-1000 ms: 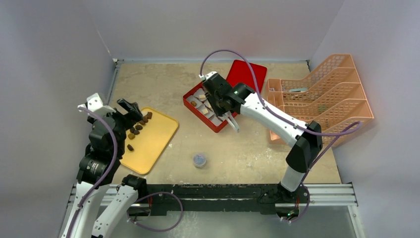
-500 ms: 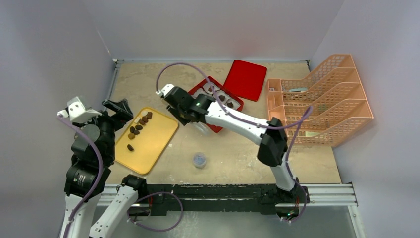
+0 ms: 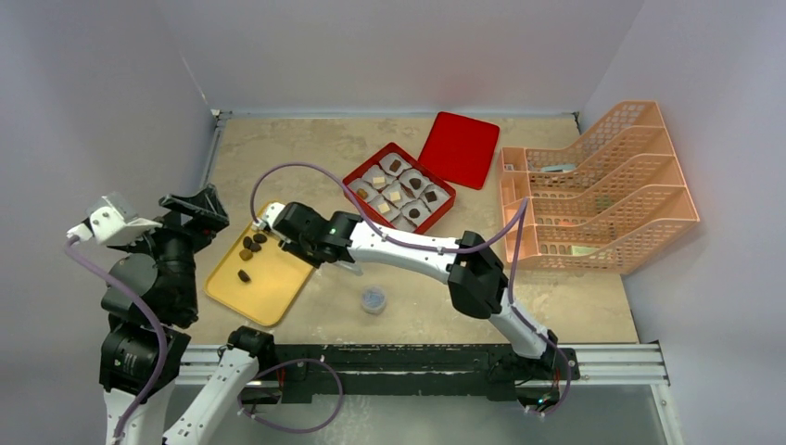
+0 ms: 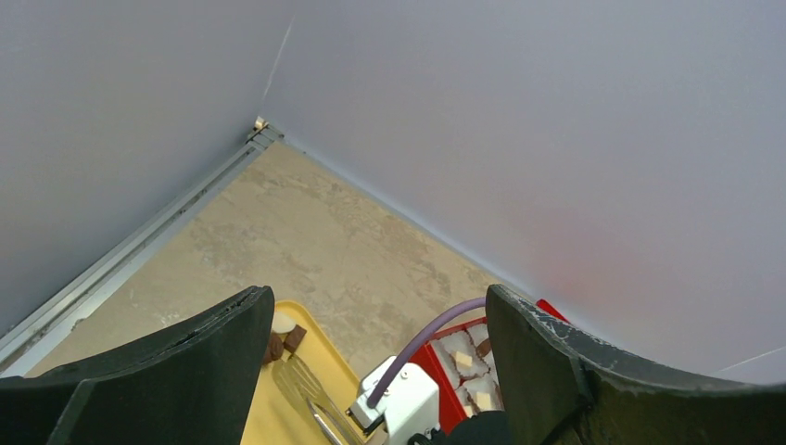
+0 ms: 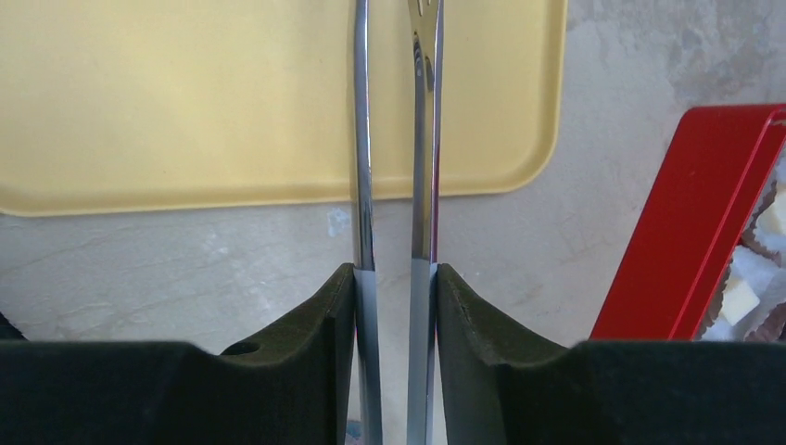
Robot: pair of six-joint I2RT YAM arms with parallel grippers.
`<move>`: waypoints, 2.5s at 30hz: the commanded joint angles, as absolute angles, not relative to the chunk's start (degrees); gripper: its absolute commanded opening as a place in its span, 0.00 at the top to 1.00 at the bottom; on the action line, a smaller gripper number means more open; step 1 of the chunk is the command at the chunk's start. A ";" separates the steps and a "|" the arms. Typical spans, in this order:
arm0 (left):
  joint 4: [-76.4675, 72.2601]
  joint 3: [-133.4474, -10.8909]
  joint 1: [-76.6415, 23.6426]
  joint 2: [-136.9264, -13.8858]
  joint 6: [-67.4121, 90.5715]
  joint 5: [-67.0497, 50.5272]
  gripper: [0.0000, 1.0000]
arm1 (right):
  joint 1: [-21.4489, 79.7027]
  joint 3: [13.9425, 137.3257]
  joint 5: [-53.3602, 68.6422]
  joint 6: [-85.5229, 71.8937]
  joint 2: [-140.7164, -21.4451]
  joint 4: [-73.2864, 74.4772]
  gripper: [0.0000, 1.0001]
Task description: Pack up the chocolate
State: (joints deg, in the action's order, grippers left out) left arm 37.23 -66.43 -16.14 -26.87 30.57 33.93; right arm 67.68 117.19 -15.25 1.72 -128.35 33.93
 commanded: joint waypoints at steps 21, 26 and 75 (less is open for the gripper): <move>36.03 -69.06 -16.00 -27.58 31.46 33.62 0.17 | 68.19 126.98 -17.39 5.82 -135.04 30.27 0.62; 36.04 -68.90 -16.01 -27.41 31.61 33.57 0.17 | 68.18 128.32 -18.44 6.30 -136.23 30.49 0.61; 34.87 -65.91 -16.02 -26.76 31.14 34.23 0.17 | 68.21 122.94 -20.11 3.07 -130.13 29.77 0.85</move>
State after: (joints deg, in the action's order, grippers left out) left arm 37.28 -67.00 -16.14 -26.85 30.89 33.91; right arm 68.14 123.87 -18.98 4.58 -136.73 32.29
